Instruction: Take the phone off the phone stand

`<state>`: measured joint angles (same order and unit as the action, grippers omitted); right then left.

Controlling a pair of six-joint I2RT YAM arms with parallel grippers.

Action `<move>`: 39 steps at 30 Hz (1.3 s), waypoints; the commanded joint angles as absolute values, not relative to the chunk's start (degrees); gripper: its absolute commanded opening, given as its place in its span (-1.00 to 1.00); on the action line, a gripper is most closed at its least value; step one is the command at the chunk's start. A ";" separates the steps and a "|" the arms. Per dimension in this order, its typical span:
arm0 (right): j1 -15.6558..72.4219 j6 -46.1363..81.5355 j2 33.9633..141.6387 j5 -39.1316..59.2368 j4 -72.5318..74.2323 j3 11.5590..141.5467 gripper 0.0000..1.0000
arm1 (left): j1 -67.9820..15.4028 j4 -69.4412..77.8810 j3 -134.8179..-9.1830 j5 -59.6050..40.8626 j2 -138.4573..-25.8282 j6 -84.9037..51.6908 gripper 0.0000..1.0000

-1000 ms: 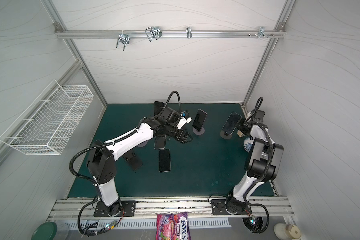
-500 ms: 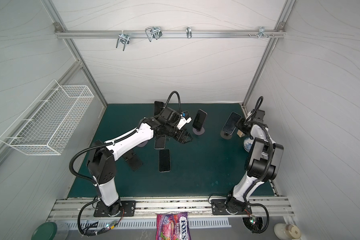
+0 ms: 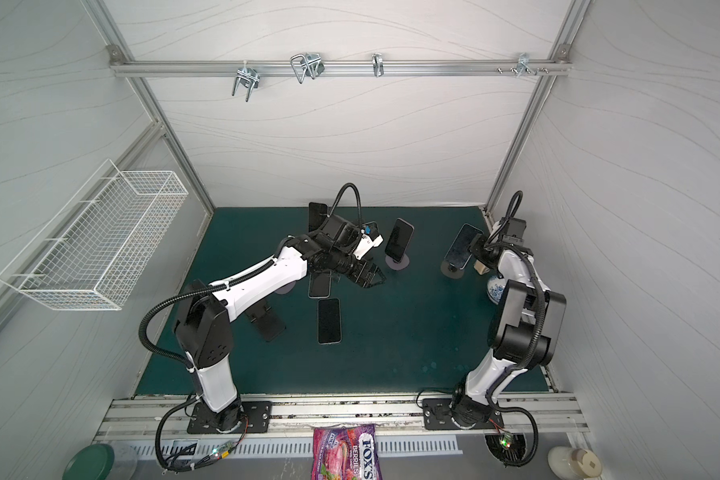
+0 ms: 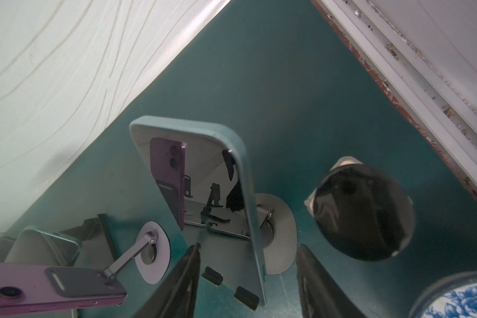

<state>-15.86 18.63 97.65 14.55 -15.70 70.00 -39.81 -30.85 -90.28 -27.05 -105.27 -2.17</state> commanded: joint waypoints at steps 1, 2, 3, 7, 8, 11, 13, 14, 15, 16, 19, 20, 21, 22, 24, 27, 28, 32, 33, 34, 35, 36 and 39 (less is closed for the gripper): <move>-14.52 18.79 96.03 11.04 -17.61 70.95 0.28 | -39.99 -28.65 -90.13 -28.00 -104.57 -1.89 0.69; -14.12 18.89 96.02 10.17 -17.96 71.20 0.32 | -39.98 -28.59 -90.01 -27.99 -104.53 -1.89 0.69; -13.77 18.80 96.02 9.51 -18.18 71.57 0.35 | -39.99 -28.62 -90.14 -28.00 -104.51 -1.95 0.69; -12.28 19.32 95.57 5.35 -19.24 72.67 0.47 | -39.99 -28.69 -90.60 -27.88 -104.50 -1.76 0.69; -11.98 19.63 95.32 4.25 -19.38 72.82 0.50 | -39.94 -28.83 -90.82 -27.93 -104.49 -1.69 0.70; -10.75 20.46 94.77 1.36 -19.12 73.33 0.58 | -39.98 -28.83 -91.37 -28.25 -104.66 -1.78 0.70; -9.86 20.96 94.42 -0.24 -19.30 73.77 0.64 | -39.99 -28.68 -91.72 -28.44 -104.89 -2.06 0.70; -9.40 21.23 94.18 -1.02 -19.42 74.05 0.66 | -39.98 -28.54 -92.04 -28.41 -105.05 -2.21 0.70; -8.87 21.48 94.03 -1.65 -19.42 74.46 0.69 | -39.99 -28.31 -92.41 -28.34 -105.24 -2.42 0.71; -8.50 21.67 93.83 -2.20 -19.31 74.65 0.71 | -39.97 -28.31 -92.85 -28.38 -105.40 -2.55 0.72; -7.25 22.44 94.08 -5.57 -19.83 76.12 0.84 | -39.97 -28.67 -95.12 -28.38 -106.37 -2.67 0.73; -6.91 22.98 94.49 -7.08 -20.64 77.02 0.85 | -39.97 -29.05 -96.20 -28.25 -106.77 -2.67 0.74; -6.78 23.40 94.95 -8.07 -21.70 78.10 0.85 | -39.93 -29.39 -97.48 -28.28 -107.23 -2.64 0.74; -6.64 23.91 95.52 -8.95 -22.50 78.89 0.86 | -39.99 -29.58 -98.61 -28.29 -107.57 -2.68 0.74; -6.33 24.73 96.39 -10.65 -23.61 80.26 0.87 | -40.06 -30.01 -100.96 -28.30 -108.53 -2.61 0.77; -6.15 25.29 97.09 -11.93 -23.65 80.75 0.89 | -40.50 -29.77 -103.09 -28.11 -109.21 -2.18 0.81; -6.14 25.40 97.25 -11.88 -23.39 80.76 0.89 | -40.61 -29.81 -103.89 -28.19 -109.57 -2.07 0.82; -6.00 25.51 98.65 -11.63 -23.96 81.89 0.88 | -41.52 -29.92 -107.79 -28.19 -111.17 -1.96 0.82; -5.98 25.58 98.97 -11.61 -24.16 82.23 0.87 | -41.82 -30.01 -108.43 -28.18 -111.58 -1.93 0.82; -5.98 25.58 99.38 -11.54 -24.17 82.39 0.85 | -42.16 -29.98 -109.16 -28.12 -112.07 -1.86 0.82; -5.89 25.62 99.73 -11.37 -24.02 82.41 0.84 | -42.59 -30.07 -109.95 -28.04 -112.55 -1.76 0.82; -5.89 25.62 99.92 -11.23 -23.92 82.44 0.83 | -42.98 -30.15 -110.58 -28.09 -112.98 -1.79 0.82; -5.72 25.66 100.56 -10.32 -23.64 82.51 0.79 | -44.02 -30.61 -112.28 -28.12 -114.13 -1.82 0.82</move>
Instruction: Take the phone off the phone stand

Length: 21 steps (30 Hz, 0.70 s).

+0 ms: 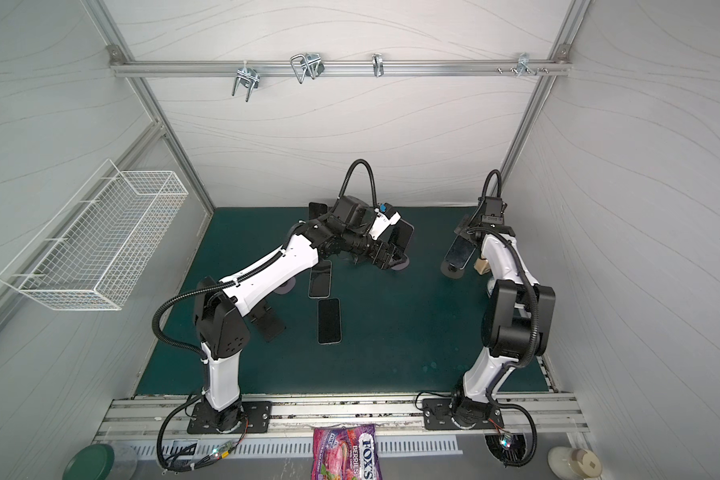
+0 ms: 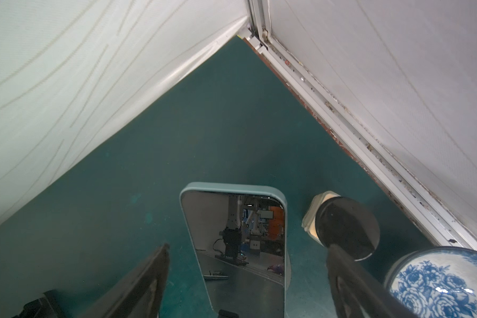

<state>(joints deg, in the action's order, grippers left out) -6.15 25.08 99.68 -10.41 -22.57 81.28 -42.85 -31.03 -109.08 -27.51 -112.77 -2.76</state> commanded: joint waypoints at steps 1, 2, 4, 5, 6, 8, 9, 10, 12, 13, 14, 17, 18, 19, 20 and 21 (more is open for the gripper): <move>-5.71 25.58 100.92 -9.89 -23.63 82.70 0.78 | -44.38 -30.60 -112.45 -28.13 -114.37 -1.92 0.81; -5.63 25.53 101.22 -9.52 -23.80 82.97 0.78 | -44.56 -30.59 -112.58 -28.20 -114.49 -2.02 0.81; -5.54 25.50 101.58 -9.16 -23.98 83.43 0.78 | -44.96 -30.50 -112.57 -28.37 -114.74 -2.20 0.81; -5.49 25.41 101.85 -8.93 -23.91 83.66 0.77 | -45.10 -30.57 -112.51 -28.47 -114.83 -2.20 0.81; -5.44 25.40 101.94 -8.80 -23.90 83.80 0.77 | -45.14 -30.65 -112.54 -28.42 -114.84 -2.20 0.81; -5.27 25.12 102.64 -8.87 -24.04 84.23 0.77 | -45.15 -30.78 -112.41 -28.41 -114.84 -2.07 0.80; -5.19 24.98 102.93 -9.01 -24.21 84.48 0.77 | -45.17 -30.85 -112.29 -28.32 -114.82 -1.96 0.80; -5.15 24.81 103.31 -9.22 -24.41 84.80 0.77 | -45.13 -31.07 -112.29 -28.15 -114.76 -1.81 0.80; -5.01 24.51 103.87 -9.59 -24.77 85.32 0.77 | -45.10 -31.18 -112.40 -28.08 -114.76 -1.67 0.80; -4.93 24.39 104.16 -9.82 -24.83 85.54 0.77 | -45.09 -31.32 -112.36 -28.11 -114.75 -1.61 0.80; -4.86 24.39 104.40 -9.92 -24.86 85.77 0.77 | -45.13 -31.32 -112.47 -28.06 -114.70 -1.53 0.80; -4.57 24.00 104.98 -11.02 -25.08 86.32 0.77 | -45.16 -31.42 -112.59 -28.23 -114.72 -1.56 0.80; -4.49 23.85 105.15 -11.50 -25.22 86.44 0.78 | -45.17 -31.46 -112.60 -28.26 -114.73 -1.56 0.80; -4.35 23.76 105.31 -11.92 -25.39 86.63 0.77 | -45.10 -31.47 -112.61 -28.38 -114.70 -1.55 0.80; -4.22 23.67 105.52 -12.51 -25.56 86.78 0.77 | -45.15 -31.49 -112.74 -28.34 -114.74 -1.50 0.80; -4.15 23.55 105.59 -12.89 -25.61 86.84 0.77 | -45.15 -31.52 -112.71 -28.39 -114.85 -1.50 0.80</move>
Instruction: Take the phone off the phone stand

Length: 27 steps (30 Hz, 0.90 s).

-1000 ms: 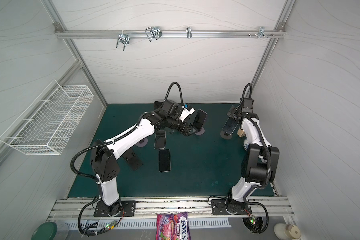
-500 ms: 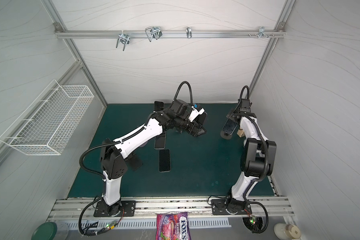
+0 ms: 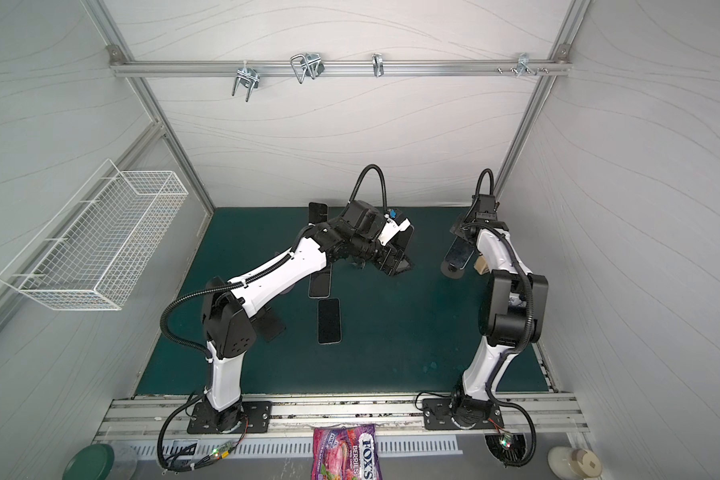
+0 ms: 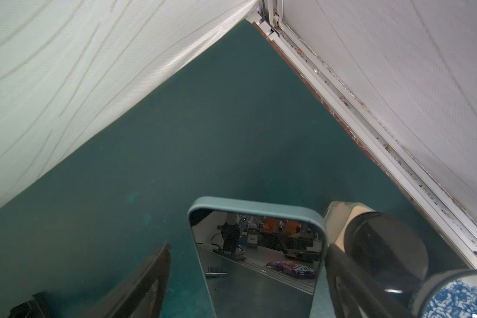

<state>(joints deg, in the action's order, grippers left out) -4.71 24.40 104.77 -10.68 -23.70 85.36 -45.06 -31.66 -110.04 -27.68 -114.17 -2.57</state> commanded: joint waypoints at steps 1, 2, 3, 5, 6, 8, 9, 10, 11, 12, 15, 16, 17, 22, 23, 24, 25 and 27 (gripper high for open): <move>-4.14 23.48 105.71 -13.09 -25.69 86.86 0.77 | -45.13 -31.55 -112.69 -28.46 -114.84 -1.50 0.80; -4.05 23.47 105.77 -13.15 -25.75 86.85 0.77 | -45.10 -31.64 -112.74 -28.43 -114.88 -1.47 0.80; -4.05 23.44 105.79 -13.21 -25.66 86.82 0.77 | -45.14 -31.71 -112.71 -28.47 -114.90 -1.45 0.80; -4.04 23.29 106.00 -13.39 -25.75 86.72 0.78 | -45.17 -31.73 -112.71 -28.47 -114.90 -1.48 0.80; -4.04 23.19 106.13 -13.45 -25.71 86.76 0.77 | -45.16 -31.72 -112.68 -28.55 -114.98 -1.46 0.80; -4.00 23.13 106.46 -13.40 -25.64 86.80 0.75 | -45.09 -31.64 -112.75 -28.65 -115.00 -1.41 0.80; -4.04 23.06 106.62 -13.36 -25.65 86.94 0.74 | -45.09 -31.79 -112.70 -28.62 -115.04 -1.44 0.80; -4.04 23.03 106.85 -13.43 -25.66 87.01 0.74 | -45.14 -31.76 -112.76 -28.65 -115.08 -1.45 0.80; -4.02 22.81 107.04 -13.40 -25.65 87.21 0.73 | -45.13 -31.81 -112.70 -28.71 -115.07 -1.40 0.80; -4.04 22.73 107.19 -13.44 -25.61 87.32 0.73 | -45.12 -31.83 -112.73 -28.74 -115.08 -1.33 0.80; -4.04 22.68 107.69 -13.64 -25.84 87.73 0.72 | -45.15 -31.83 -112.69 -28.83 -115.14 -1.36 0.80; -4.05 22.63 107.84 -13.77 -25.84 87.71 0.71 | -45.11 -31.82 -112.74 -28.83 -115.08 -1.36 0.80; -4.08 22.69 107.85 -13.80 -25.75 87.64 0.71 | -45.14 -31.82 -112.68 -28.89 -115.10 -1.39 0.79; -3.95 22.68 108.19 -13.96 -25.85 87.57 0.67 | -45.14 -31.90 -112.52 -29.00 -115.04 -1.40 0.79; -3.96 22.66 108.24 -14.02 -25.83 87.58 0.66 | -45.17 -31.90 -112.47 -28.93 -114.98 -1.43 0.79; -3.96 22.59 108.25 -14.06 -25.84 87.56 0.65 | -45.17 -31.90 -112.48 -28.91 -114.97 -1.42 0.79; -3.96 22.59 108.21 -14.15 -25.92 87.54 0.65 | -45.16 -31.91 -112.36 -28.91 -114.90 -1.43 0.79; -3.97 22.59 108.13 -14.29 -25.84 87.42 0.63 | -45.10 -31.94 -112.33 -28.92 -114.94 -1.50 0.79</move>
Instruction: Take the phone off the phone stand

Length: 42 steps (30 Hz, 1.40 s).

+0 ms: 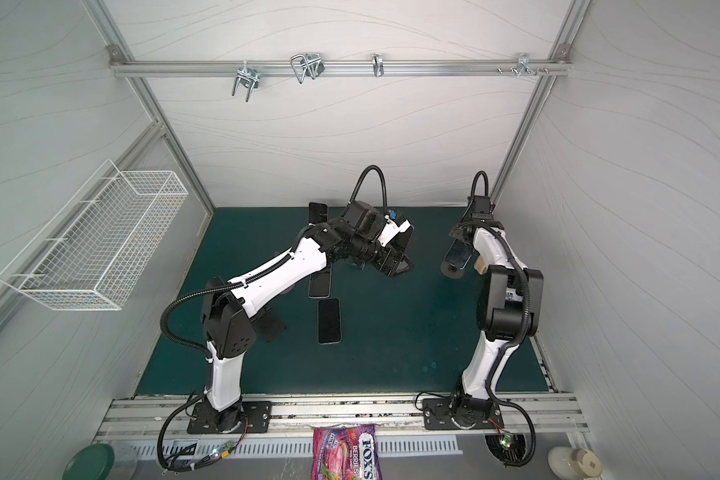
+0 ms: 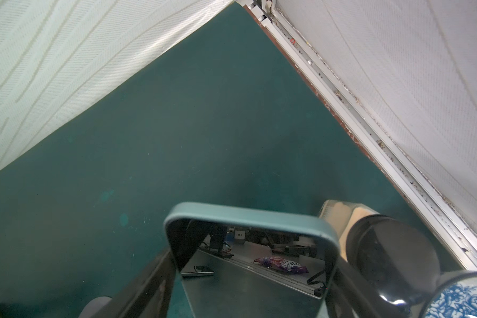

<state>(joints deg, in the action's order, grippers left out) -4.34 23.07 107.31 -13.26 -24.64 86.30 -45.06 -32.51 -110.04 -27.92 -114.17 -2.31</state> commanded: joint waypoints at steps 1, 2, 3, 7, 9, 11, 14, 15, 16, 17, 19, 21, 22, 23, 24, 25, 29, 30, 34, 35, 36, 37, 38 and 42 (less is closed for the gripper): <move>-3.96 22.59 108.16 -14.31 -25.74 87.38 0.62 | -45.13 -31.89 -112.34 -28.87 -114.95 -1.62 0.78; -3.96 22.50 108.15 -14.28 -25.75 87.36 0.61 | -45.12 -31.82 -112.43 -28.91 -114.96 -1.58 0.78; -3.96 22.46 108.16 -14.28 -25.71 87.32 0.61 | -45.13 -31.82 -112.48 -28.91 -114.96 -1.60 0.78; -3.96 22.24 108.21 -14.27 -25.58 87.36 0.59 | -45.14 -31.85 -112.51 -28.91 -114.97 -1.63 0.78; -3.98 22.19 108.24 -14.28 -25.66 87.40 0.57 | -45.13 -31.90 -112.59 -28.89 -115.02 -1.65 0.78; -3.96 22.15 108.30 -14.38 -25.62 87.46 0.54 | -45.10 -31.90 -112.83 -28.92 -115.00 -1.71 0.78; -4.00 22.12 108.13 -14.33 -25.66 87.36 0.50 | -45.09 -31.95 -113.02 -29.00 -115.08 -1.80 0.78; -3.96 22.02 108.05 -14.36 -25.66 87.36 0.50 | -45.10 -32.07 -112.96 -29.08 -115.06 -1.76 0.78; -3.96 21.91 107.99 -14.16 -25.58 87.28 0.49 | -45.16 -32.08 -112.94 -29.08 -115.12 -1.81 0.78; -3.96 21.91 107.94 -14.07 -25.66 87.22 0.48 | -45.16 -31.99 -112.91 -28.96 -115.02 -1.79 0.78; -3.96 21.72 107.76 -13.99 -25.61 87.18 0.46 | -45.09 -32.00 -112.82 -29.00 -114.98 -1.81 0.78; -3.96 21.75 107.58 -13.71 -25.49 87.05 0.46 | -45.13 -32.00 -112.83 -29.00 -114.93 -1.81 0.78; -3.96 21.71 107.50 -13.52 -25.44 86.94 0.46 | -45.09 -32.10 -112.86 -29.00 -114.94 -1.87 0.78; -3.96 21.71 107.26 -13.45 -25.29 86.78 0.46 | -45.17 -32.19 -112.95 -28.92 -114.79 -1.91 0.78; -3.96 21.71 107.14 -13.35 -25.15 86.62 0.45 | -45.16 -32.23 -113.01 -28.90 -114.70 -1.96 0.77; -3.96 21.71 106.97 -13.32 -24.91 86.37 0.44 | -45.11 -32.30 -113.17 -28.91 -114.57 -1.94 0.78; -3.96 21.64 106.52 -13.24 -24.37 86.04 0.41 | -45.09 -32.83 -113.58 -28.83 -114.39 -1.80 0.78; -3.96 21.46 106.44 -12.98 -24.34 86.02 0.41 | -45.09 -32.88 -113.57 -28.76 -114.43 -1.74 0.78; -3.95 21.18 106.17 -12.53 -24.14 85.98 0.37 | -45.16 -33.25 -113.78 -28.63 -114.16 -1.75 0.78; -3.96 21.09 106.14 -12.56 -24.14 86.01 0.37 | -45.10 -33.23 -113.90 -28.65 -114.02 -1.71 0.78; -3.96 21.10 106.01 -12.58 -24.17 86.00 0.37 | -45.10 -33.31 -114.00 -28.61 -114.00 -1.68 0.78; -3.96 21.09 105.95 -12.58 -24.11 85.96 0.37 | -45.15 -33.46 -114.13 -28.64 -113.96 -1.65 0.77; -3.96 21.09 105.78 -12.63 -24.04 85.86 0.37 | -45.09 -33.48 -114.25 -28.56 -113.96 -1.63 0.77; -3.96 20.85 105.06 -12.64 -23.73 85.69 0.36 | -45.09 -33.66 -114.17 -28.21 -113.56 -1.52 0.78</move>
